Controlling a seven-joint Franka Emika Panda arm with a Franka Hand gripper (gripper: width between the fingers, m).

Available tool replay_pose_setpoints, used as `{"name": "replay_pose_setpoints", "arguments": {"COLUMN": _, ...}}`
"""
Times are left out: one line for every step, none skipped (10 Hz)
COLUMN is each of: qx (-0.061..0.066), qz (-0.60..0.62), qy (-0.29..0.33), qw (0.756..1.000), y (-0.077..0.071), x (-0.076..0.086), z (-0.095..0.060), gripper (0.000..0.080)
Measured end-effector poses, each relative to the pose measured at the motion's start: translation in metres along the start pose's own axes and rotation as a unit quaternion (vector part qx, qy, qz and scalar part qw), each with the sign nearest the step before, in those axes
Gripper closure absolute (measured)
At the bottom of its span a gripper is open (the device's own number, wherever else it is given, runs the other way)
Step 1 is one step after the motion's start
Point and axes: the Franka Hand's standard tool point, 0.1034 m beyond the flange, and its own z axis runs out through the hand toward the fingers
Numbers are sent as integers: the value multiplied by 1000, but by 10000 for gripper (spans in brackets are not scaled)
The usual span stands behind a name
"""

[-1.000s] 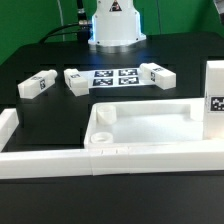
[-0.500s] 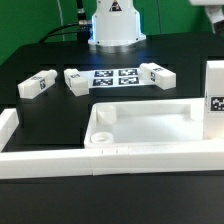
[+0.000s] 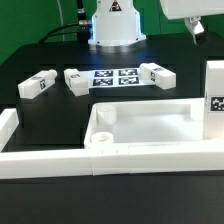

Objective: Assemble desk

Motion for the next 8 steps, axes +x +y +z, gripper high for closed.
{"name": "replay_pose_setpoints", "arguments": {"qx": -3, "qz": -36, "qy": -1, "qw": 999, "y": 2, "x": -1, "z": 2, "gripper": 150}}
{"name": "replay_pose_setpoints", "arguments": {"qx": -11, "qz": -91, "qy": -10, "qw": 996, "y": 12, "x": -3, "z": 8, "gripper": 150}}
{"name": "replay_pose_setpoints", "arguments": {"qx": -16, "qz": -126, "qy": -16, "qw": 992, "y": 20, "x": -2, "z": 11, "gripper": 150}}
{"name": "replay_pose_setpoints", "arguments": {"qx": -31, "qz": -155, "qy": -33, "qw": 987, "y": 30, "x": -11, "z": 17, "gripper": 150}}
{"name": "replay_pose_setpoints", "arguments": {"qx": -39, "qz": -167, "qy": -37, "qw": 984, "y": 34, "x": -19, "z": 23, "gripper": 150}}
{"name": "replay_pose_setpoints", "arguments": {"qx": -39, "qz": -216, "qy": -38, "qw": 975, "y": 34, "x": -20, "z": 23, "gripper": 150}}
{"name": "replay_pose_setpoints", "arguments": {"qx": -37, "qz": -248, "qy": -39, "qw": 967, "y": 35, "x": -18, "z": 23, "gripper": 150}}
{"name": "replay_pose_setpoints", "arguments": {"qx": -36, "qz": -287, "qy": -40, "qw": 957, "y": 35, "x": -17, "z": 23, "gripper": 150}}
